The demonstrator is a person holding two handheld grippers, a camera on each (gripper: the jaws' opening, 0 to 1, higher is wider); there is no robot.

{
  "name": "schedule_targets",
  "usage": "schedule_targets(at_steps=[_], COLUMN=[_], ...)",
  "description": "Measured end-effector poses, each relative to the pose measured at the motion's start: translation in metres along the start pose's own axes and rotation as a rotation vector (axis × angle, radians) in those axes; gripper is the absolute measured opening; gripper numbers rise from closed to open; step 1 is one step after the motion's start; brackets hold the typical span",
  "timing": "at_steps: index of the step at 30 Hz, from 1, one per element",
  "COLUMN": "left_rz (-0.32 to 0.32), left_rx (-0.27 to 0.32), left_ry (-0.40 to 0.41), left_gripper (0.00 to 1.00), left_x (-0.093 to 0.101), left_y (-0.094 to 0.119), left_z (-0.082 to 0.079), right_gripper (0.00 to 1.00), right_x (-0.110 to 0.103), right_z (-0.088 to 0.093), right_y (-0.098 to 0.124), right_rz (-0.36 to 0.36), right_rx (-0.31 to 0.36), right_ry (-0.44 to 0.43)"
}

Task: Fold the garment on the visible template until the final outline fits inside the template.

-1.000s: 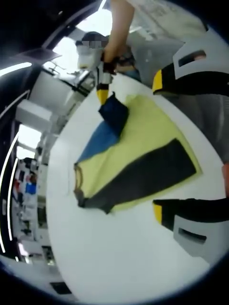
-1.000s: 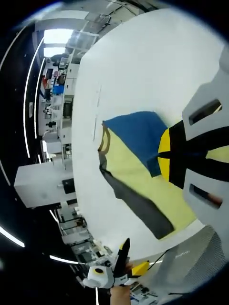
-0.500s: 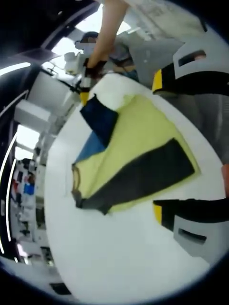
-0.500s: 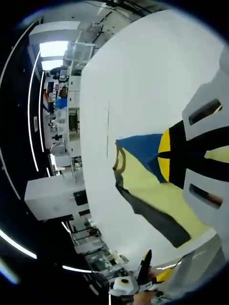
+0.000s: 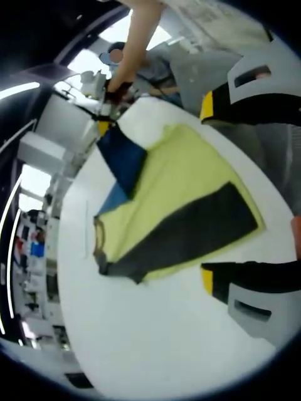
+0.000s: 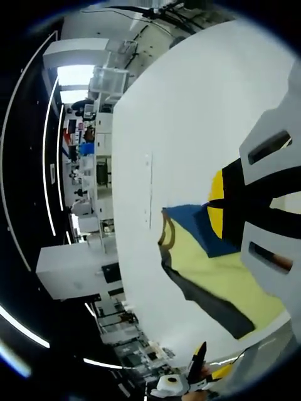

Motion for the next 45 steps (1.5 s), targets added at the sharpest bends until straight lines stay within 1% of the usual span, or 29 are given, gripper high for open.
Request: schedule_targets(at_steps=[7, 12, 17, 23, 28, 37, 40, 43, 44, 45], left_rz=[0.001, -0.005, -0.006, -0.011, -0.009, 0.002, 0.003, 0.002, 0.002, 0.002], left_rx=[0.001, -0.002, -0.005, -0.009, -0.017, -0.020, -0.021, -0.024, -0.025, -0.027], left_ry=[0.017, 0.021, 0.027, 0.035, 0.041, 0.043, 0.042, 0.046, 0.047, 0.047], left_gripper=[0.86, 0.86, 0.86, 0.86, 0.86, 0.86, 0.86, 0.86, 0.86, 0.86], left_x=[0.000, -0.002, -0.003, -0.004, -0.002, 0.004, 0.005, 0.006, 0.006, 0.007], left_y=[0.000, 0.000, 0.000, 0.001, -0.002, -0.006, -0.006, -0.007, -0.007, -0.007], left_z=[0.001, 0.003, 0.005, 0.007, 0.009, 0.009, 0.010, 0.011, 0.012, 0.012], right_gripper=[0.01, 0.01, 0.01, 0.01, 0.01, 0.01, 0.01, 0.01, 0.01, 0.01], right_x=[0.032, 0.048, 0.058, 0.079, 0.097, 0.127, 0.140, 0.159, 0.163, 0.161], right_z=[-0.005, -0.008, -0.010, -0.009, -0.007, -0.001, 0.003, 0.011, 0.013, 0.012], right_y=[0.003, 0.004, 0.009, 0.017, 0.025, 0.032, 0.033, 0.032, 0.033, 0.037], right_rz=[0.070, 0.103, 0.148, 0.208, 0.252, 0.318, 0.341, 0.361, 0.368, 0.378], right_rx=[0.017, 0.022, 0.028, 0.034, 0.042, 0.033, 0.026, 0.017, 0.017, 0.016], right_ry=[-0.031, -0.033, -0.041, -0.078, -0.113, -0.130, -0.138, -0.162, -0.165, -0.167])
Point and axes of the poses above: the point that each gripper's makers call its tool centre point, and the gripper's own axes: y roughly backward along the fingers, x roughly to its right, z roughly out of its underside, the point moved 1 cm from there along y, roughly backward along the fingers, and after that the axes turned 7 degrees about y, right-handed, at the moved point
